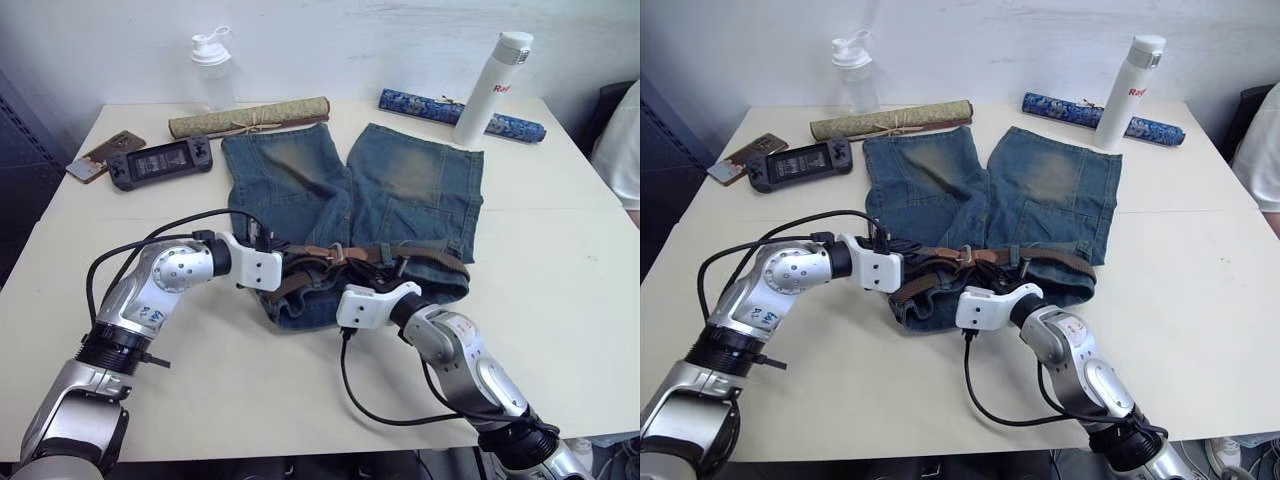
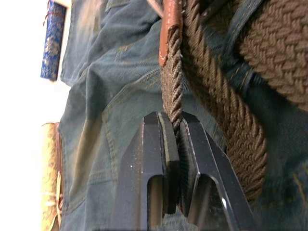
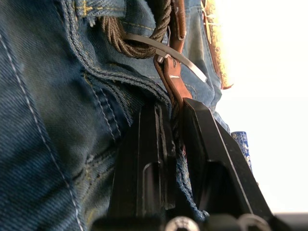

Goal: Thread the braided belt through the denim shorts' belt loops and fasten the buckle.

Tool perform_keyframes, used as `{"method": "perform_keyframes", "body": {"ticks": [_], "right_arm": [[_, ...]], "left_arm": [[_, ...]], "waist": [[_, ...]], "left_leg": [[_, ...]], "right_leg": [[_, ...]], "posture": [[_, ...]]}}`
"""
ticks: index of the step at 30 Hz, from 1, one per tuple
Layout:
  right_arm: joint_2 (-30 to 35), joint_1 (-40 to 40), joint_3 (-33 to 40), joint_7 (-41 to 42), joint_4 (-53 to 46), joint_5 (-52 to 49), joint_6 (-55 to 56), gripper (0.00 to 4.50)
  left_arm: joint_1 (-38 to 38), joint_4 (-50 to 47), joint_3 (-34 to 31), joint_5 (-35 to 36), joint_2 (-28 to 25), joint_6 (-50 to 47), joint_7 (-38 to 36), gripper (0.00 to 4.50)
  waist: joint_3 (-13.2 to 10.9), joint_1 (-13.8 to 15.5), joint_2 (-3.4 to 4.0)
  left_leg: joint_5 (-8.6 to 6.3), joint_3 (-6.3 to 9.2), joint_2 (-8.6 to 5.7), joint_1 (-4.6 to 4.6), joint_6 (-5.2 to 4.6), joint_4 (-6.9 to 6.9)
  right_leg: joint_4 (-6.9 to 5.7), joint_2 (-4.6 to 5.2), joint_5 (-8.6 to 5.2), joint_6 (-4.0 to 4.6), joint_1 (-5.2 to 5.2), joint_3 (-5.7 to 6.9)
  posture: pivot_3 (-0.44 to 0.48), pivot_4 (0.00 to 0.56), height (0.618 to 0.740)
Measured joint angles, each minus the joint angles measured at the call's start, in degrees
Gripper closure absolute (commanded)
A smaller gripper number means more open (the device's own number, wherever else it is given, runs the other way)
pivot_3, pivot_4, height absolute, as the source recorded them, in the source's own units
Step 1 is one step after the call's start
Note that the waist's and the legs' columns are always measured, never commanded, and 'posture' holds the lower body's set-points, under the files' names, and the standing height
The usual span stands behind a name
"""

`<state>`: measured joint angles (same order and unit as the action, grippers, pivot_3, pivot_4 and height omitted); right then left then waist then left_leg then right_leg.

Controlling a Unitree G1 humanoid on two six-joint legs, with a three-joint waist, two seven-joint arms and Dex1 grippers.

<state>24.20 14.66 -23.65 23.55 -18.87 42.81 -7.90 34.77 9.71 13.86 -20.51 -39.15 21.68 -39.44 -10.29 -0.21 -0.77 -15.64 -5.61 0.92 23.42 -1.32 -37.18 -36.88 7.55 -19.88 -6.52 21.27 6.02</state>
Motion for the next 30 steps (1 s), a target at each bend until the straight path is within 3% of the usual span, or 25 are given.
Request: {"method": "perform_keyframes", "body": {"ticks": [30], "right_arm": [[-0.5, -0.3, 0.5, 0.0, 0.5, 0.2, 0.4, 4.43]], "left_arm": [[0.9, 1.3, -0.3, -0.2, 0.5, 0.7, 1.1, 4.5]], "waist": [[0.0, 0.0, 0.0]], "left_leg": [[0.01, -0.02, -0.01, 0.01, -0.02, -0.04]], "right_leg": [[-0.04, 0.01, 0.0, 0.0, 0.01, 0.0]], "posture": [[0.0, 0.15, 0.717]]}}
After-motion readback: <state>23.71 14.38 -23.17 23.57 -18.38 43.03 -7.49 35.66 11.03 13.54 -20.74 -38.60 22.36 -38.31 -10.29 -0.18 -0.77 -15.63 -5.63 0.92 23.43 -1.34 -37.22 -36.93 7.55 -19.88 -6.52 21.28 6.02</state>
